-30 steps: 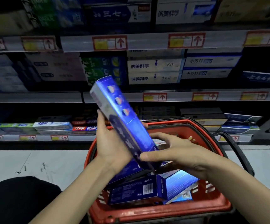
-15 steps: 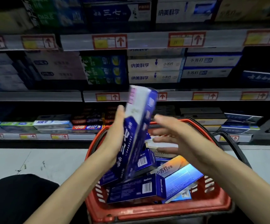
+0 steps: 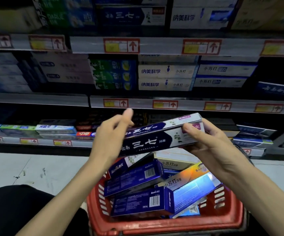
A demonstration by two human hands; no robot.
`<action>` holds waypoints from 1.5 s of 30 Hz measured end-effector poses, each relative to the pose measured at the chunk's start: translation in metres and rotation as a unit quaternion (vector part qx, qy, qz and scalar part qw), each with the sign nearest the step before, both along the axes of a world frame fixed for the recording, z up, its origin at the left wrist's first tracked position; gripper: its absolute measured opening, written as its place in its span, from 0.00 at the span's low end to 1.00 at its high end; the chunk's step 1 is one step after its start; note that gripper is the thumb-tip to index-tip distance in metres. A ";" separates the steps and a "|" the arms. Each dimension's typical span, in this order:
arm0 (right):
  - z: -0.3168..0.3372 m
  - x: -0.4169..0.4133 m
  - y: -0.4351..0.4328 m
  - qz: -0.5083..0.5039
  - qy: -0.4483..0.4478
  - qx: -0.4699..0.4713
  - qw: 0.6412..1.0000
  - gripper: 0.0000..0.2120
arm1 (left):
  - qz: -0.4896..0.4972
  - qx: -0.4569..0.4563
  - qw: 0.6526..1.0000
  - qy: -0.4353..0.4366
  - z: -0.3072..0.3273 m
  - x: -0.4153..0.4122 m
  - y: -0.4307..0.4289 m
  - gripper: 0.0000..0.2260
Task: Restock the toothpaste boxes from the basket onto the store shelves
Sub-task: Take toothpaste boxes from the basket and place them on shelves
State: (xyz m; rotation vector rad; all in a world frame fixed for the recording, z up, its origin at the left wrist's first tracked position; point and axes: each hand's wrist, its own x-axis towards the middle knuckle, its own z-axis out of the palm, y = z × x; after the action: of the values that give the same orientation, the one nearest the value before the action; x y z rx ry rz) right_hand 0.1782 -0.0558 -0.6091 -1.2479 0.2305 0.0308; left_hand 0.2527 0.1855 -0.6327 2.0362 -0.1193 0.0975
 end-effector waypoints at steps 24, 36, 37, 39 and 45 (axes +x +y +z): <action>0.044 0.010 0.033 -0.065 -0.018 0.193 0.979 0.19 | -0.001 -0.490 0.852 0.186 0.039 -0.011 0.054 0.20; 0.121 0.037 0.053 -0.026 -0.088 0.138 0.986 0.21 | -0.037 -0.388 0.918 0.072 0.115 0.012 0.095 0.14; 0.134 0.041 0.055 -0.024 -0.101 0.131 0.986 0.21 | -0.038 -0.370 0.927 0.053 0.130 0.016 0.098 0.13; 0.159 0.050 0.057 -0.024 -0.130 0.114 0.985 0.20 | -0.035 -0.326 0.944 0.014 0.159 0.026 0.105 0.12; 0.239 0.069 0.063 -0.070 -0.232 -0.065 0.968 0.21 | -0.006 -0.205 0.966 -0.158 0.252 0.054 0.113 0.08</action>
State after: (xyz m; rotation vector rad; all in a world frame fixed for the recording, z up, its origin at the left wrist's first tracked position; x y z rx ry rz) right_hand 0.2472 0.0074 -0.3702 -1.3300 -0.0886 -0.4021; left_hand 0.3063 0.2989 -0.3811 1.5937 -0.2882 0.4070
